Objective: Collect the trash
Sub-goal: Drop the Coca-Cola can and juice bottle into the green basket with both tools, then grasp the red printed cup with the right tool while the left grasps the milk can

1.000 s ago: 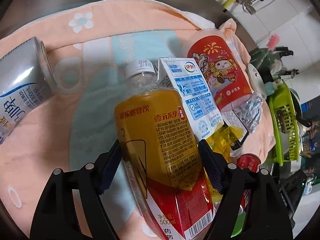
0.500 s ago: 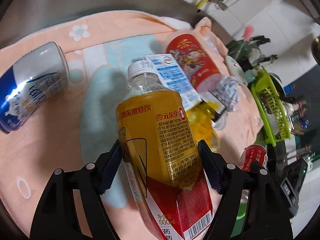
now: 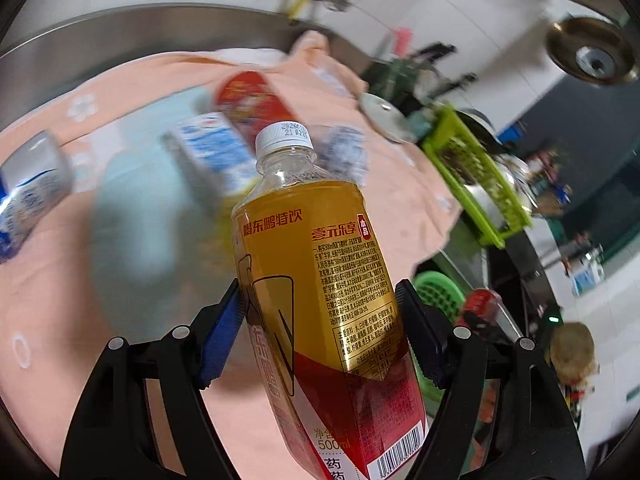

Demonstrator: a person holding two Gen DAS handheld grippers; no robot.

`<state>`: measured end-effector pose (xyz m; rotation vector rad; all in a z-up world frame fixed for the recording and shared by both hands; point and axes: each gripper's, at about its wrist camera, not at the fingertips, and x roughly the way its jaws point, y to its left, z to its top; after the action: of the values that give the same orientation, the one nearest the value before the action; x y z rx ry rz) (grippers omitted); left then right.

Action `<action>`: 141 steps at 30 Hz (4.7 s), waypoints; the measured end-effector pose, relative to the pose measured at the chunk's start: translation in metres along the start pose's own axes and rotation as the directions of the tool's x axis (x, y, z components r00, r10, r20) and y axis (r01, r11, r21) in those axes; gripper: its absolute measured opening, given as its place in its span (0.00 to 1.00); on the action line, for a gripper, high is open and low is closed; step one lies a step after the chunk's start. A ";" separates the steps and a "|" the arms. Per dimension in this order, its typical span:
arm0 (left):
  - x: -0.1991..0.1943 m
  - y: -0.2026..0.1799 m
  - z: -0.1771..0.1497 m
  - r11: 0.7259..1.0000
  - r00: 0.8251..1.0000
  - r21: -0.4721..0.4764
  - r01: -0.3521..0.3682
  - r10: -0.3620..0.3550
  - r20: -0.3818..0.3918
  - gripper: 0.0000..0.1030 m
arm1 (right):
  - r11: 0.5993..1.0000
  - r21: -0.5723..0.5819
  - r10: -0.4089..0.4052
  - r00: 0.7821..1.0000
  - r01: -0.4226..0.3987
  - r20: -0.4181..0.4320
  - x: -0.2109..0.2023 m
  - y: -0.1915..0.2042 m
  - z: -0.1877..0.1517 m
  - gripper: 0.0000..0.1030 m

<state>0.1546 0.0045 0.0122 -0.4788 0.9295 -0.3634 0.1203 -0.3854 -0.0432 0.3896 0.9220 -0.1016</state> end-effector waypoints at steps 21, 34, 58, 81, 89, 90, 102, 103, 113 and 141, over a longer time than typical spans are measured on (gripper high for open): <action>0.105 -0.161 -0.043 0.962 0.975 0.229 0.149 -0.103 -0.199 0.72 | 0.991 -0.063 -0.127 0.984 0.120 -0.124 0.061 -0.076 -0.040 0.80; 0.198 -0.223 -0.091 0.925 0.933 0.329 0.192 -0.068 -0.352 0.72 | 0.996 -0.014 -0.093 0.994 0.093 0.056 -0.027 -0.104 -0.042 0.82; 0.226 -0.235 -0.118 0.885 0.925 0.426 0.189 -0.014 -0.380 0.76 | 0.998 -0.023 -0.057 0.991 0.060 0.125 -0.057 -0.094 -0.053 0.82; 0.035 -0.081 -0.018 0.904 0.990 0.406 -0.134 0.141 0.012 0.76 | 0.932 -0.320 0.197 0.979 -0.170 0.054 -0.030 0.091 -0.014 0.82; -0.029 0.004 0.019 0.890 0.945 0.318 -0.327 0.304 0.121 0.76 | 0.876 -0.408 0.279 0.960 -0.255 -0.001 -0.017 0.172 0.000 0.82; -0.035 0.013 0.022 0.883 0.937 0.312 -0.350 0.325 0.130 0.76 | 0.869 -0.418 0.287 0.958 -0.264 -0.010 -0.015 0.181 0.001 0.82; -0.069 0.129 0.055 0.823 0.850 0.214 -0.527 0.508 0.138 0.76 | 0.788 -0.512 0.340 0.935 -0.340 -0.098 0.020 0.280 0.030 0.82; -0.069 0.133 0.055 0.824 0.852 0.215 -0.524 0.507 0.133 0.77 | 0.784 -0.514 0.344 0.933 -0.347 -0.105 0.024 0.287 0.033 0.82; -0.061 0.163 0.053 0.821 0.854 0.239 -0.518 0.511 0.094 0.80 | 0.759 -0.539 0.334 0.929 -0.366 -0.160 0.081 0.357 0.071 0.82; -0.027 0.185 0.060 0.792 0.847 0.336 -0.510 0.530 0.037 0.82 | 0.781 -0.529 0.201 0.936 -0.331 -0.289 0.192 0.414 0.092 0.78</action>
<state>0.2071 0.1867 -0.0392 0.1152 0.9928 -0.0225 0.4097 -0.0212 -0.0283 -0.0390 1.0536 0.4893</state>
